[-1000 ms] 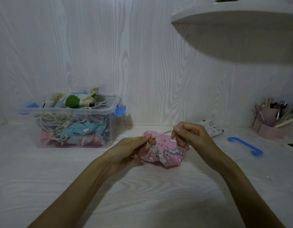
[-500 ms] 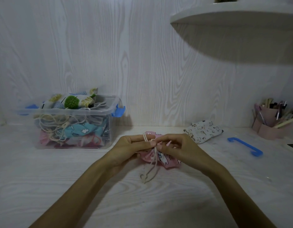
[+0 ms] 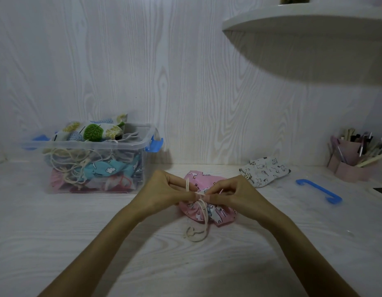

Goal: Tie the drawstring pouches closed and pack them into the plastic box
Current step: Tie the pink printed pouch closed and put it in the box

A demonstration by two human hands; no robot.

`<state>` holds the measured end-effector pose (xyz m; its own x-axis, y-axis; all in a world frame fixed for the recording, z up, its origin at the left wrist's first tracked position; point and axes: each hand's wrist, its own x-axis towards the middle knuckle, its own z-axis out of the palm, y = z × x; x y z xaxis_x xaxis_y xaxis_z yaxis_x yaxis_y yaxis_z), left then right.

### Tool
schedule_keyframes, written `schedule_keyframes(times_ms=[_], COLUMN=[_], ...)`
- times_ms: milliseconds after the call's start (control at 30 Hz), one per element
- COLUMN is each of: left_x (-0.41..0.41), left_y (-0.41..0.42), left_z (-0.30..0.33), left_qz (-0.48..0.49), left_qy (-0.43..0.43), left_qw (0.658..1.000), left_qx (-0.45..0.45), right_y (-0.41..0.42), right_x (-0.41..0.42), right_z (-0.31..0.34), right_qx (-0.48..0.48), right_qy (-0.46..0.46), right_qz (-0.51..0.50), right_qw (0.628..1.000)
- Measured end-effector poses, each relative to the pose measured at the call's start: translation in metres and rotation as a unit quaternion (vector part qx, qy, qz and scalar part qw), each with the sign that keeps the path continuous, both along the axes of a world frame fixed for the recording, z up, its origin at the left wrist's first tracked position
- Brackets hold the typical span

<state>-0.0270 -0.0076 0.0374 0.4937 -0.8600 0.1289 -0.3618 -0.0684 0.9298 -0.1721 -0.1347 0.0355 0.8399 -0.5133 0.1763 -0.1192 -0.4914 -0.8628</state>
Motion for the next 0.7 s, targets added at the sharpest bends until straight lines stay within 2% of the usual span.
schedule_keyframes(times_ms=[200, 433, 700], left_x=[-0.001, 0.000, 0.000], left_y=[-0.008, -0.014, -0.010], left_z=[-0.013, -0.026, -0.024], left_qz=[0.031, 0.071, 0.108], left_qy=[-0.098, -0.156, -0.151], left_qw=[0.994, 0.982, 0.968], left_qx=[-0.025, -0.079, -0.167], right_y=[0.001, 0.002, 0.003], right_x=[0.003, 0.007, 0.011], right_z=[-0.003, -0.006, -0.013], right_qx=[0.014, 0.038, 0.194], right_qy=[-0.001, 0.025, 0.028], right_qz=[-0.023, -0.010, 0.046], right_qw=[1.000, 0.999, 0.979])
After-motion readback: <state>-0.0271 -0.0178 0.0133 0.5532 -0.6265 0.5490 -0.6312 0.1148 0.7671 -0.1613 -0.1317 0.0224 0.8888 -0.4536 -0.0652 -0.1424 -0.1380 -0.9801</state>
